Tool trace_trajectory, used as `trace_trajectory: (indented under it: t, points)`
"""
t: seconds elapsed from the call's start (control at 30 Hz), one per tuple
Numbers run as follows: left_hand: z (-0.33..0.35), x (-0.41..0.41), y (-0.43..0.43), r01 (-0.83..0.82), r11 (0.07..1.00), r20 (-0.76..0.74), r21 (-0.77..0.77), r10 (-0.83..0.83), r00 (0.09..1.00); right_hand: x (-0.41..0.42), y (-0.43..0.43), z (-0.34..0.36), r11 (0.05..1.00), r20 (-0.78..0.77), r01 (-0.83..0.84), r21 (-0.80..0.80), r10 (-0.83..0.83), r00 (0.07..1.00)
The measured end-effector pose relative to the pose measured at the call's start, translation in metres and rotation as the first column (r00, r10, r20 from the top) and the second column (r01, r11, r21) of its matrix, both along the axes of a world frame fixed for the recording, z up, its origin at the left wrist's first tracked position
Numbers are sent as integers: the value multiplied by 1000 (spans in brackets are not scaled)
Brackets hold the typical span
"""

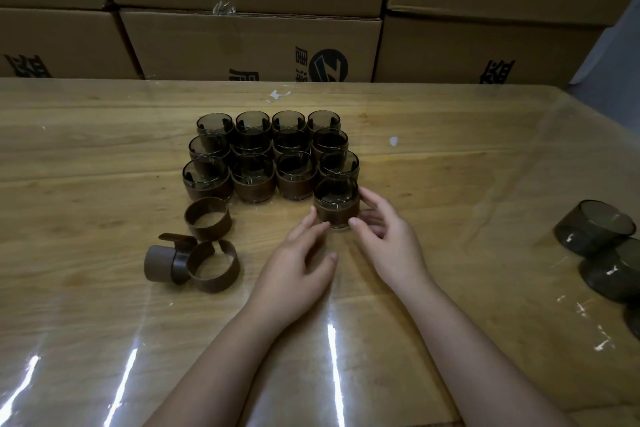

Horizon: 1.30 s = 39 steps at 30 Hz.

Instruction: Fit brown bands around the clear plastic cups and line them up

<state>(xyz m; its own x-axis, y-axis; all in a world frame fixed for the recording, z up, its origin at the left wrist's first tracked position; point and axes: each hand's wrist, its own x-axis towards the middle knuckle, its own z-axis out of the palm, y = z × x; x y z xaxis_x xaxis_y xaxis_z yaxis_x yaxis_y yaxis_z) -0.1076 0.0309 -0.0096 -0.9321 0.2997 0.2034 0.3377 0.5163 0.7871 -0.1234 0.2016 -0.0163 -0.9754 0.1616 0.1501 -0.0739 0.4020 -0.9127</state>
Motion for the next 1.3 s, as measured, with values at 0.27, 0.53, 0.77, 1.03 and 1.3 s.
trace_trajectory:
  t: [0.27, 0.53, 0.77, 1.03, 1.3]
  points:
    - [-1, 3, 1, 72, 997, -19, -31, -72, 997, -3, 1, -3, 999, 32, 32, 3, -32, 999]
    - [-3, 1, 2, 59, 997, -36, -57, -61, 997, -5, 0, -3, 998, 28, 38, 50, -39, 999]
    - [2, 3, 2, 2, 994, 8, 109, -3, 1000, 0, 10, 12, 984, 14, 167, 60, -168, 986]
    - [7, 3, 0, -53, 985, 12, 165, 51, 999, 18, 110, 57, 697, 104, 547, 463, -656, 748]
    - [8, 3, 0, -85, 981, 37, 175, 80, 996, 24, 144, 47, 542, 171, 563, 623, -798, 578]
